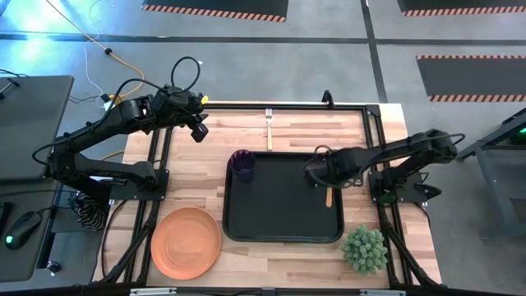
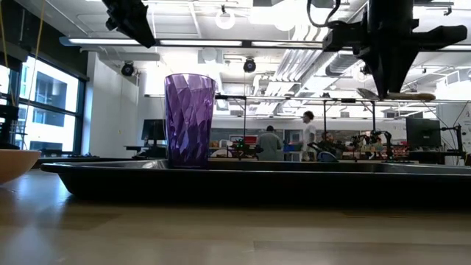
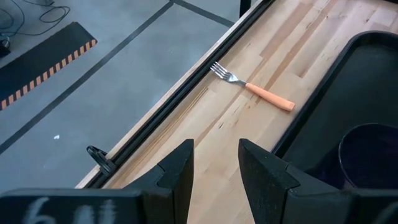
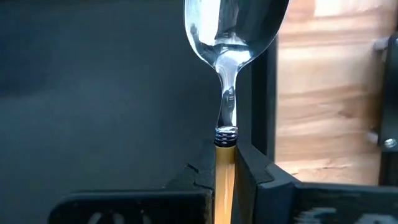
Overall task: Pick and place plate/cup/fork/spoon on tray
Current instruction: Put the orange spoon on the right side of the black serving tray
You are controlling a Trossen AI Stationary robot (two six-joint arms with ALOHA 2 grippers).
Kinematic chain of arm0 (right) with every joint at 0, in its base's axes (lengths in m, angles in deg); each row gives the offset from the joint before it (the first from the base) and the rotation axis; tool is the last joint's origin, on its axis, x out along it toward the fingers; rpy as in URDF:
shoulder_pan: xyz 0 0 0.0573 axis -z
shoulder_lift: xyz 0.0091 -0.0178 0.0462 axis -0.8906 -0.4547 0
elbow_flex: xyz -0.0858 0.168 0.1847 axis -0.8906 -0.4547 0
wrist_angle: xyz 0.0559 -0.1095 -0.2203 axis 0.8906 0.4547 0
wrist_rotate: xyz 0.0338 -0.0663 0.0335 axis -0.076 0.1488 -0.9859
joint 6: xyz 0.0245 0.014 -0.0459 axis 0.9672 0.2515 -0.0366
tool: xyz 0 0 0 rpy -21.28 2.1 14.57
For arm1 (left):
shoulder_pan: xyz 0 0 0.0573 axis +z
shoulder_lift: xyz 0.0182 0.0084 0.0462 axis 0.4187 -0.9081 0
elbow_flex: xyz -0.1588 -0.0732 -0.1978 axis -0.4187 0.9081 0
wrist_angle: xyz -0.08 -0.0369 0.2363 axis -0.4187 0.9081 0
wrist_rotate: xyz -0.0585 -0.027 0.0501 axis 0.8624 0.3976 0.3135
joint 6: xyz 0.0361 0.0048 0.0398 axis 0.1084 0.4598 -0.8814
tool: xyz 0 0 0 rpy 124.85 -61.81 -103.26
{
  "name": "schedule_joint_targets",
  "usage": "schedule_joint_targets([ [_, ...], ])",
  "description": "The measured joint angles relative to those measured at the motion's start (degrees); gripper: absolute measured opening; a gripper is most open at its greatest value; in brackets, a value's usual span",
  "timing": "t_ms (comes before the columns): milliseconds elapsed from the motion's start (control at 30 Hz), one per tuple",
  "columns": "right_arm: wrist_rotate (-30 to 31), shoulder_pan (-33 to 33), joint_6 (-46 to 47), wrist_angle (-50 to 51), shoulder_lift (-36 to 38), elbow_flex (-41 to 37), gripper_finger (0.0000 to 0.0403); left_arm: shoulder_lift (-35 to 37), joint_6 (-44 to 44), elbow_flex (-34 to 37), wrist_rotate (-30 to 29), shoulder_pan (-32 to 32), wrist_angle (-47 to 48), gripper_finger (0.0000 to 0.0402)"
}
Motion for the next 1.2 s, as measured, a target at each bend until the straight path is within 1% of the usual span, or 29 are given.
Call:
schedule_joint_targets([
  [167, -1.4, -2.2, 2.1, -1.2, -4.0, 0.0, 0.0006, 0.0, 0.0, 0.0, 0.2, 0.0, 0.0, 0.0117],
  [333, -1.7, -3.4, 2.0, -4.3, -7.7, 0.0, 0.0006, 0.0, 0.0, 0.0, 2.1, 0.0, 0.0, 0.0117],
  [433, -2.9, -3.8, 2.0, -5.4, -9.9, 0.0, 0.0006, 0.0, 0.0, 0.0, 2.9, 0.0, 0.0, 0.0117],
  [633, -4.0, -5.3, 2.6, -8.8, -13.1, 0.0, 0.0006, 0.0, 0.1, 0.0, 3.0, 0.0, 0.0, 0.0117],
  [1033, -7.8, -8.0, 3.1, -9.3, -18.5, -0.2, 0.0006, 0.0, 0.1, 0.0, 3.0, 0.0, 0.0, 0.0117],
  [1200, -10.9, -8.3, 4.9, -17.0, -18.9, -5.3, 0.0006, 0.0, 0.1, 0.0, 3.0, 0.0, 0.0, 0.0117],
])
